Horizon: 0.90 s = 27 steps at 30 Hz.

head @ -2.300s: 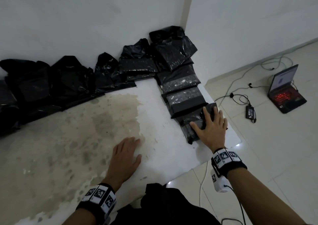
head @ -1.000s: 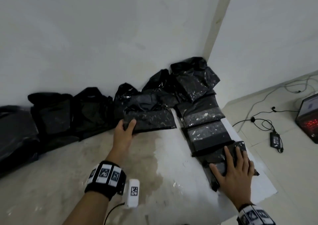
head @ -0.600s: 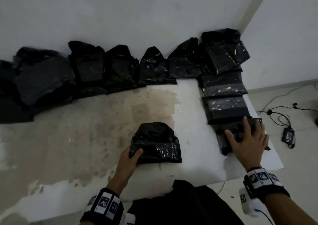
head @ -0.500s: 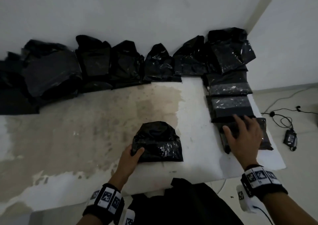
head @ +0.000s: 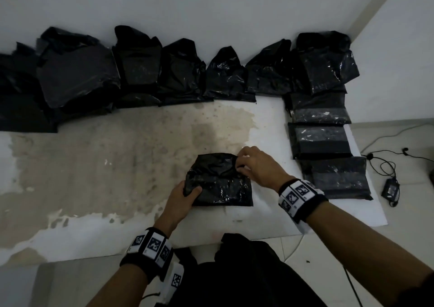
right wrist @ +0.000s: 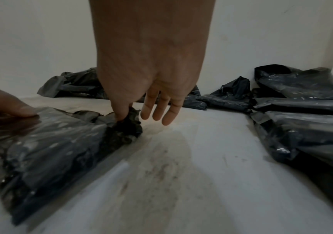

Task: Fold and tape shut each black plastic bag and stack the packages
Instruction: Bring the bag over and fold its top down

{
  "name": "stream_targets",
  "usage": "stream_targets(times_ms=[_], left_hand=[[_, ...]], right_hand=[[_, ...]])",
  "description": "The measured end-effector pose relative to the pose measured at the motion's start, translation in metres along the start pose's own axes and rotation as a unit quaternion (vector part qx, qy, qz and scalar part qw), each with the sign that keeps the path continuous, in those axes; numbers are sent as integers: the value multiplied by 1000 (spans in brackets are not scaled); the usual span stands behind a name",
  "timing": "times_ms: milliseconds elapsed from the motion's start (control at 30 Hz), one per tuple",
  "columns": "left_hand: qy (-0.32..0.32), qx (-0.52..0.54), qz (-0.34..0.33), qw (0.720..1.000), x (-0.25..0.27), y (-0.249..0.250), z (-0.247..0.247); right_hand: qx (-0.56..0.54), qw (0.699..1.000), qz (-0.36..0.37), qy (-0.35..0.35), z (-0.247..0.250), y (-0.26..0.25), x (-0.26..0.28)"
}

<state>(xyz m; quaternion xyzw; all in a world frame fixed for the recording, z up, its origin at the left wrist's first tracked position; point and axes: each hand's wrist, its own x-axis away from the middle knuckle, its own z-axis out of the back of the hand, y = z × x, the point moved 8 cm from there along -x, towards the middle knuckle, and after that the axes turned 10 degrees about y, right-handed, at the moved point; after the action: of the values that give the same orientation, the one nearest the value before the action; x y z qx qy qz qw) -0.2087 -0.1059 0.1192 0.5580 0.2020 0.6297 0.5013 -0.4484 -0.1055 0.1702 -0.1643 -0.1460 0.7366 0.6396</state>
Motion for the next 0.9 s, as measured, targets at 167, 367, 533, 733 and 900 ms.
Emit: stream_targets(times_ms=[167,367,533,733,900], left_hand=[[4,0,-1,1000,-2,-2,2],[-7,14,3,1000,-1,-2,1],[13,-12,-13,1000,-5,-1,3],[142,-230,-123,955,-14,29,29],[73,-375,-310,870,-52,80,10]], right_hand=[[-89,987,-117,71,25,40,-10],[-190,959,-179,106,23,48,-14],[-255,922,-260,128,15,57,-9],[-256,926,-256,110,8,49,-8],[-230,935,-238,125,14,38,-1]])
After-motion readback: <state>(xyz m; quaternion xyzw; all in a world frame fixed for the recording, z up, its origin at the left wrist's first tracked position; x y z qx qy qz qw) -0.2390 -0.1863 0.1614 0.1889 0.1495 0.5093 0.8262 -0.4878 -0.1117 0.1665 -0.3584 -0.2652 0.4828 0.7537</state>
